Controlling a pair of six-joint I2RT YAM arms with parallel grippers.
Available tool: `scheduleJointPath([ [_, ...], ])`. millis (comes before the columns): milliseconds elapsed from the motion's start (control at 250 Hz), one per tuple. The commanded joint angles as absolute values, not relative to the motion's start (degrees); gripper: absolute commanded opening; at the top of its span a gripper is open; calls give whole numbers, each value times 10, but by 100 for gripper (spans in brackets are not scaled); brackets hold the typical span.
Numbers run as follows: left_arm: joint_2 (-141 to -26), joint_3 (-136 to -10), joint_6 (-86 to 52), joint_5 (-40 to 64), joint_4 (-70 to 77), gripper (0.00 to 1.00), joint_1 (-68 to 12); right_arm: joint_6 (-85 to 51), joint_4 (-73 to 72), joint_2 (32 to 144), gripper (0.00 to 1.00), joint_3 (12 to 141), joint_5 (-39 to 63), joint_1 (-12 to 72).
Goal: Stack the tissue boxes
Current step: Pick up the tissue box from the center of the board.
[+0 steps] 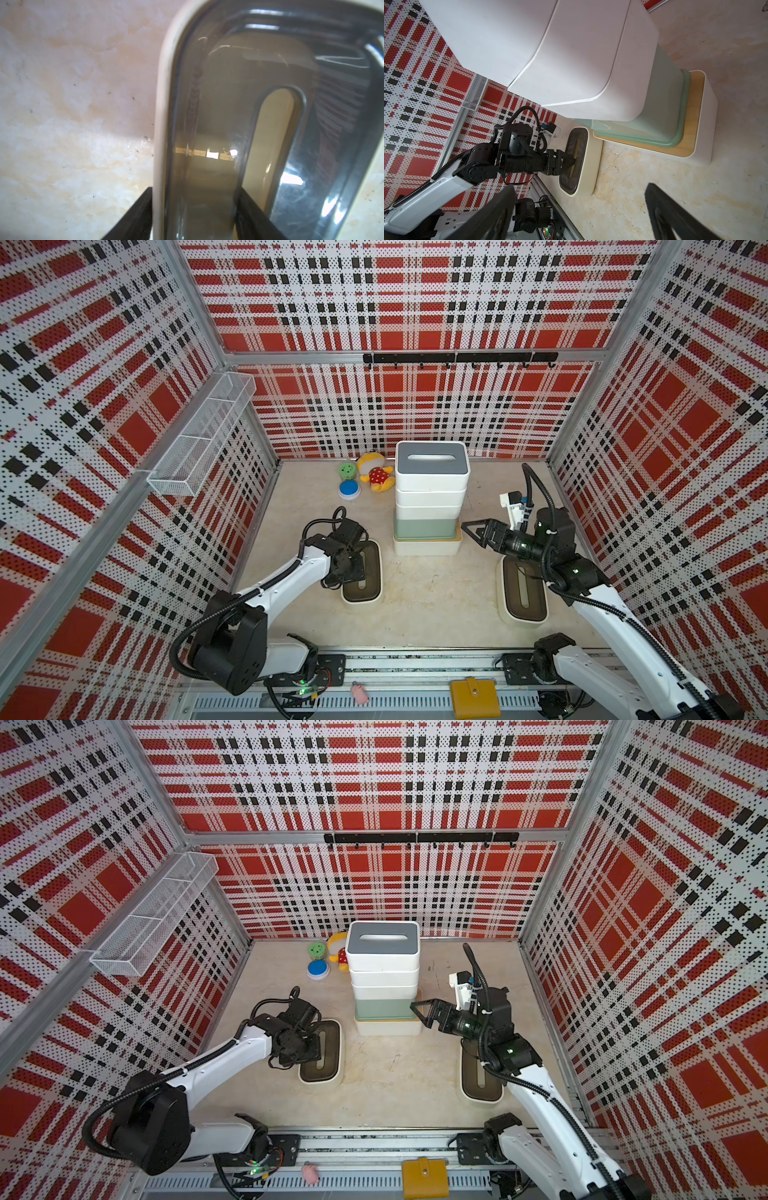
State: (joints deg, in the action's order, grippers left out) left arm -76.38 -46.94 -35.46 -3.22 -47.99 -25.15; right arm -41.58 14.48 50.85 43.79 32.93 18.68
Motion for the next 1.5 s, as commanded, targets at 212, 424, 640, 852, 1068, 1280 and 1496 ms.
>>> scheduleJointPath([
  [212, -796, -450, -356, -32, -460, 65, -261, -413, 117, 509, 100, 445, 323, 191],
  [424, -806, -435, -364, -32, -448, 59, -261, -413, 118, 509, 100, 446, 322, 191],
  [640, -799, -433, -362, -38, -446, 53, -265, -415, 117, 512, 100, 446, 323, 191],
  [852, -780, -443, -357, -40, -446, 51, -277, -415, 115, 514, 100, 446, 323, 191],
  [1068, -747, -455, -351, -40, -464, 49, -281, -413, 118, 513, 100, 450, 324, 191],
  [1280, -676, -482, -335, -34, -497, 48, -288, -408, 122, 513, 100, 457, 325, 193],
  [1496, -602, -527, -272, -13, -515, 48, -322, -402, 128, 506, 100, 462, 330, 197],
])
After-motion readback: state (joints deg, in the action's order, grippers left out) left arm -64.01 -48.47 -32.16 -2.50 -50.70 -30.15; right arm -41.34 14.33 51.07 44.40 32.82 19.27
